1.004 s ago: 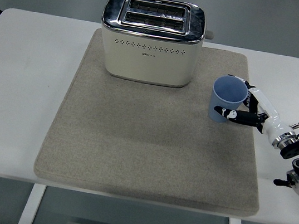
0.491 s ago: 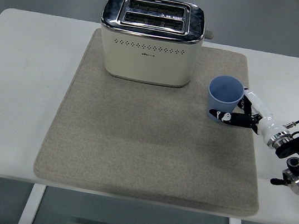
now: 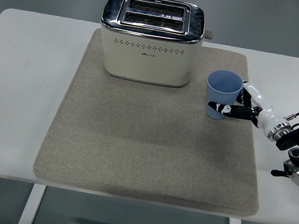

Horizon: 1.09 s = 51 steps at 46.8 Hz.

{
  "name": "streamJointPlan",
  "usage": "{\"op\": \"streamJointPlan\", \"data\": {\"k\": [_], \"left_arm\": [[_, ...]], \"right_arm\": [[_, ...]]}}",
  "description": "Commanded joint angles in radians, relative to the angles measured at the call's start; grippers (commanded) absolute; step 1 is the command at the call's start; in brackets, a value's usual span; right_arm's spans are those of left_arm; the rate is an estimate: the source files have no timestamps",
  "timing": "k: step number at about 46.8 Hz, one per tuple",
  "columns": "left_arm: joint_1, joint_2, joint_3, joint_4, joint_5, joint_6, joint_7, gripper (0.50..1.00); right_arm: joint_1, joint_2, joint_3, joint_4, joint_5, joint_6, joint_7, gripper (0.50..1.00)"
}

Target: Put the water cup in front of the bread machine

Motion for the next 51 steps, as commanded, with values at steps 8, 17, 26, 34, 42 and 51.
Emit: {"op": "streamJointPlan", "data": {"k": [8,17,26,34,42,51], "left_arm": [[0.0,0.0,0.0,0.0,0.0,0.0,0.0,0.999],[0.0,0.0,0.0,0.0,0.0,0.0,0.0,0.999],[0.0,0.0,0.0,0.0,0.0,0.0,0.0,1.0],[0.0,0.0,0.0,0.0,0.0,0.0,0.0,1.0],[0.0,0.0,0.0,0.0,0.0,0.0,0.0,0.999],[0.0,0.0,0.0,0.0,0.0,0.0,0.0,0.999]], "right_arm": [[-0.004,-0.006,0.005,0.074,0.006,-0.001,0.0,0.5],[-0.004,-0.011,0.008,0.148,0.007,-0.009,0.0,0.5],[-0.009,0.046,0.009,0.157,0.004,-0.03,0.003,0.5],[0.002,0.132,0.008,0.128,-0.005,-0.042,0.003,0.5],[0.025,0.227,0.0,0.072,-0.02,-0.056,0.011,0.5],[0.029,0.342,0.003,-0.048,-0.117,-0.05,0.04,0.5]]}}
